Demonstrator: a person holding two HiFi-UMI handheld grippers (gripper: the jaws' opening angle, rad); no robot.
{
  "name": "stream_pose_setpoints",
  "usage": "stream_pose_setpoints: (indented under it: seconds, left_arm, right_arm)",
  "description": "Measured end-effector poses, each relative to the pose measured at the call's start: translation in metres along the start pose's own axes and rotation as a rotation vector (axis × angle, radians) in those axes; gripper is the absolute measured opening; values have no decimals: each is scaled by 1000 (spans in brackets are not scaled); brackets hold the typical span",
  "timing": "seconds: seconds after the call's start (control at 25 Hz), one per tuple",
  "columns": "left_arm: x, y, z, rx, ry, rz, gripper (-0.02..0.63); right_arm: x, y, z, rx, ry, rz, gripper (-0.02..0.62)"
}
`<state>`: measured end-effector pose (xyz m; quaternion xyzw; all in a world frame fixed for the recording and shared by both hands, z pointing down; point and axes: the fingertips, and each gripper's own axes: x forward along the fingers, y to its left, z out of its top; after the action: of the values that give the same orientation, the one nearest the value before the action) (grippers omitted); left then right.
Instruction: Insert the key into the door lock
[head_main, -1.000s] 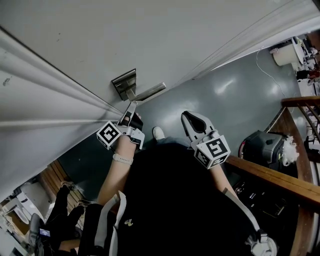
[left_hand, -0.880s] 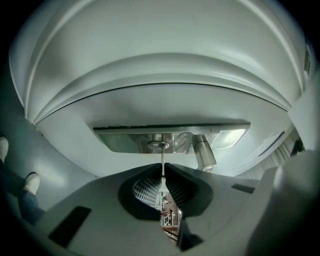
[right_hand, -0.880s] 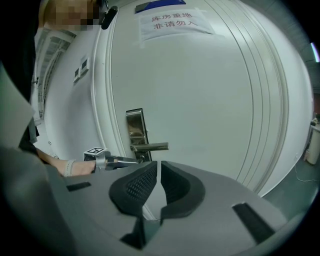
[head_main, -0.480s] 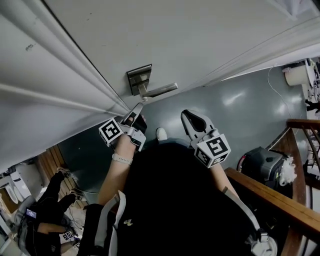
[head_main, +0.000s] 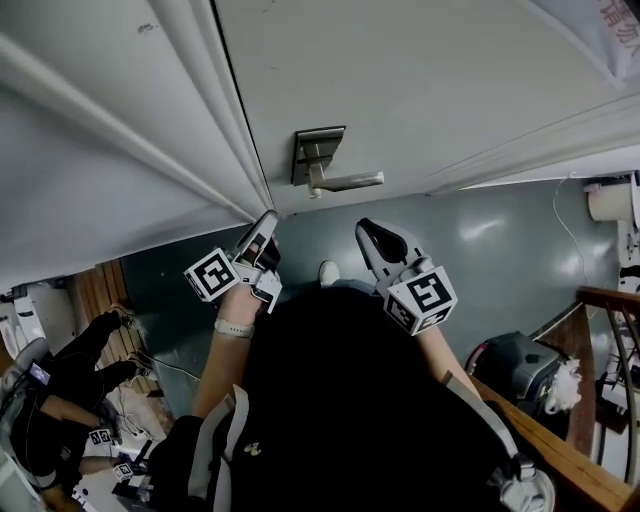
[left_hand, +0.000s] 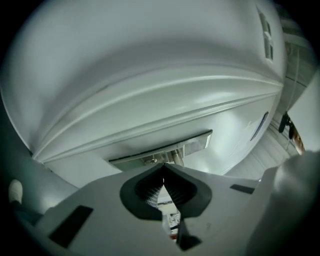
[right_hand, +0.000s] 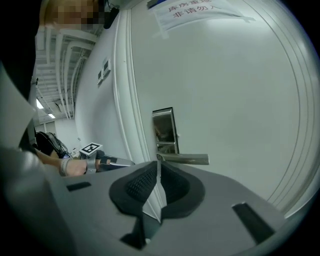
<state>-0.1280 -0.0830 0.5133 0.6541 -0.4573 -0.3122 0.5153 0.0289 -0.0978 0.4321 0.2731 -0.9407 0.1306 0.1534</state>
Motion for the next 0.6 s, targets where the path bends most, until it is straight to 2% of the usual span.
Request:
stream_pose_setpoints:
  seconds: [0.2,0.44,0.6]
  left_arm:
    - [-28,-16,25,233,-41,54,9]
    - [-54,-33,47,541,-84,174,9]
    - [-68,-45,56,711,-103,247,11]
  right_arm:
    - [15,17,11,-22,-9,71,28]
    - [31,32,20,-49,-14,145,28]
    - [39,42,26,-74,-13,180,28]
